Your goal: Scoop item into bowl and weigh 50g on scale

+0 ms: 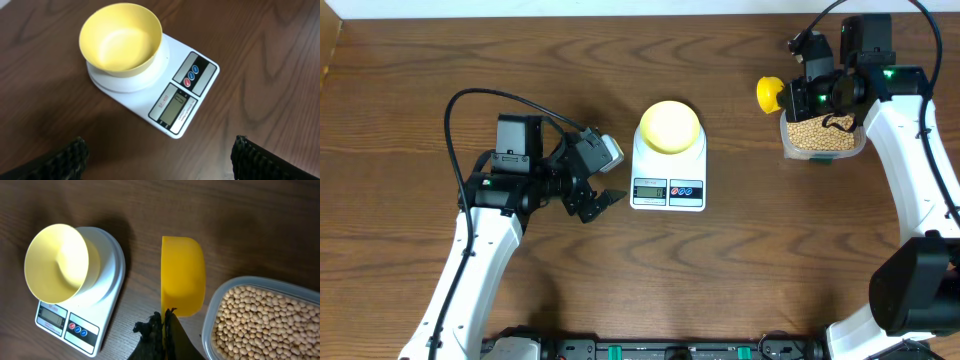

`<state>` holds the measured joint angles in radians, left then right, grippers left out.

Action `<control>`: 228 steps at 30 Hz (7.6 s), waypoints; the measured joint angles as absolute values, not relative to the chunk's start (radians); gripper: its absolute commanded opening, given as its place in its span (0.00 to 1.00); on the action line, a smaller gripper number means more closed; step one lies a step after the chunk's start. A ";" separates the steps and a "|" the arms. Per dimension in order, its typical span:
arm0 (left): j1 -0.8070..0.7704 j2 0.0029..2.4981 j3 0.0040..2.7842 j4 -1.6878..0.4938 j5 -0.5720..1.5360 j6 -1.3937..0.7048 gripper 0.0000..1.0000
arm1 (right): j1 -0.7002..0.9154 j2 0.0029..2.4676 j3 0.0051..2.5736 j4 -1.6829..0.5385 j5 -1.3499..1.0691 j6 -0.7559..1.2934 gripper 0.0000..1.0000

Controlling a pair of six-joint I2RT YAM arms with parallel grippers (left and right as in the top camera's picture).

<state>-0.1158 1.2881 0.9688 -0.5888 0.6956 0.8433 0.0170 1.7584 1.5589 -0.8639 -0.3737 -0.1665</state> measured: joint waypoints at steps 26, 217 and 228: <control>-0.116 1.288 0.969 -0.573 0.674 0.847 0.93 | 0.015 1.757 1.559 -0.879 -0.375 -0.167 0.01; -0.116 1.288 0.969 -0.572 0.674 0.847 0.93 | -0.639 1.974 1.410 -1.044 -1.016 -0.368 0.01; -0.116 1.288 0.969 -0.572 0.674 0.847 0.93 | -0.686 1.974 1.409 -1.052 -1.147 -0.396 0.01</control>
<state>-0.1158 1.2881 0.9691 -0.5724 0.6739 0.8467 -0.6861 1.9739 1.4094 -1.0523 -1.1465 -0.3958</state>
